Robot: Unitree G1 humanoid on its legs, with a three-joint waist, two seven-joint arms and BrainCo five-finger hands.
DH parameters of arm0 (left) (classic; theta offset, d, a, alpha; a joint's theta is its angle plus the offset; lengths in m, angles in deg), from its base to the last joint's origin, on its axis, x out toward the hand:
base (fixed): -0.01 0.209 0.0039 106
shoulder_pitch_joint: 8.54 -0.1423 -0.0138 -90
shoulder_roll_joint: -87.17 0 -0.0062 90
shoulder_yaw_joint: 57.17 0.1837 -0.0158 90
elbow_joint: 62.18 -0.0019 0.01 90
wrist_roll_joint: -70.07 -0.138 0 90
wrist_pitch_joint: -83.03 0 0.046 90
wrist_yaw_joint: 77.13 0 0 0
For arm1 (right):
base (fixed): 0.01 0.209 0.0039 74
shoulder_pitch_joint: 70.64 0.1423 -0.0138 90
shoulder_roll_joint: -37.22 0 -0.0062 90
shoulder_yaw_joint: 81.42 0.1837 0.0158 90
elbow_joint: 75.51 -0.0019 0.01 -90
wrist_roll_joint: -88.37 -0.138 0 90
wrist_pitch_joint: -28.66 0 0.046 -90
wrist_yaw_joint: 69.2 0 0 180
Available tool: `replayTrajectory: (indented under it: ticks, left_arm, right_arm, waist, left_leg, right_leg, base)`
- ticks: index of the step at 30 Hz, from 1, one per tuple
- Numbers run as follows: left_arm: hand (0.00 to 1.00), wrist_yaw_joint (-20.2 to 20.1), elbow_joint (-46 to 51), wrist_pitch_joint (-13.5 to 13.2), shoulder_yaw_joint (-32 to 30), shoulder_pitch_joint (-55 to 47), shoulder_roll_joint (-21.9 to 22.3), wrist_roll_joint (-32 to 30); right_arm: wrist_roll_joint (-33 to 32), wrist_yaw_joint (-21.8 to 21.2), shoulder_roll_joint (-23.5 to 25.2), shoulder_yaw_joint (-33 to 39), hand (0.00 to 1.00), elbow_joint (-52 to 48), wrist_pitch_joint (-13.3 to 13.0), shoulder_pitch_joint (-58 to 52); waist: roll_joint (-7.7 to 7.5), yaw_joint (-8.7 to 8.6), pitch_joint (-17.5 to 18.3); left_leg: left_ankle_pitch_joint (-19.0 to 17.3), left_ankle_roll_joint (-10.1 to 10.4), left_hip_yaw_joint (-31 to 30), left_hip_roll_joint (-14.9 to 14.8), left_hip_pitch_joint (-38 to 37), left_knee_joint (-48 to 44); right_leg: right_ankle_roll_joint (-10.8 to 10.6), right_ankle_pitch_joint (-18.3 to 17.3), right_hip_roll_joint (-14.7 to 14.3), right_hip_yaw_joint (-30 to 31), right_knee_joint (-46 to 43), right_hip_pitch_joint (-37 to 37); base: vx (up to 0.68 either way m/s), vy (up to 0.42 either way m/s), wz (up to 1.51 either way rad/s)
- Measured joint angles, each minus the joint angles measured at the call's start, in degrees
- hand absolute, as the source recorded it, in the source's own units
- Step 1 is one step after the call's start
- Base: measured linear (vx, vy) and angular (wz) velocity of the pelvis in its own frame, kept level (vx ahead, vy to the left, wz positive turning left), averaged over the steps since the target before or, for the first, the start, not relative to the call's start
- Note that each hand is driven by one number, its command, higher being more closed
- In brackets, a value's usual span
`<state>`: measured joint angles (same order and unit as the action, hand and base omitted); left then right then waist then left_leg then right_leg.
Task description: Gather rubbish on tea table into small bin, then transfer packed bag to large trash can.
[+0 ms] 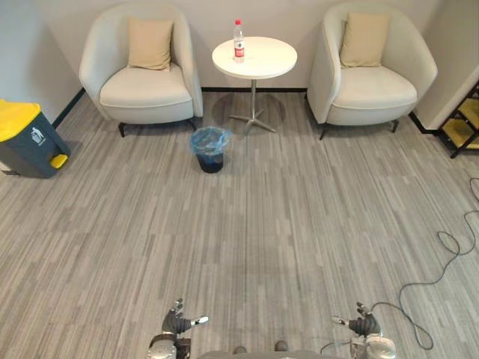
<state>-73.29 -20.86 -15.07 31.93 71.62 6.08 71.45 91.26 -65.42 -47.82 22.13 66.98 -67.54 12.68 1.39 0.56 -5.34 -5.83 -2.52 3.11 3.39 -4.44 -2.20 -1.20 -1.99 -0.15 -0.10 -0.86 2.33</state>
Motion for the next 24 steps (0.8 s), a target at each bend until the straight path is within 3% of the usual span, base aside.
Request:
replayTrajectory:
  ticks: [16, 19, 24]
  left_arm:
    - [0.00, -0.06, 1.35, 0.04, -2.10, -1.48, -0.34, 0.17]
    - [0.00, -0.06, 1.71, 0.04, -2.15, -1.41, -0.34, 0.19]
    - [0.00, 0.09, 4.60, 0.12, -4.40, -1.39, -0.36, 0.61]
  right_arm:
    - [-0.61, -0.32, -2.49, 0.27, 0.00, -2.00, 0.01, 0.73]
    - [-0.65, -0.30, -2.64, 0.26, 0.00, -2.26, 0.01, 1.50]
    - [-3.34, -0.17, -2.69, 1.47, 0.00, -2.22, 0.08, 3.99]
  waist:
    - [0.69, -0.07, -0.55]
    - [0.53, -0.07, -1.16]
    - [0.71, 0.20, -1.79]
  left_leg:
    - [-1.06, 1.68, 1.49, -1.04, 0.16, -0.44]
    - [-1.97, 2.54, 1.82, -1.14, 0.72, -1.60]
    - [-6.48, 1.26, 3.83, -2.07, 5.39, -7.60]
  right_leg:
    - [0.33, -0.27, -1.01, 1.09, -0.12, -0.62]
    - [0.79, -0.99, -1.05, 1.98, -1.18, -1.29]
    - [0.61, -4.83, -1.99, 4.04, -7.70, -6.97]
  base:
    - [0.02, -0.017, -0.05]
    - [0.02, -0.012, -0.09]
    - [0.03, 0.004, -0.23]
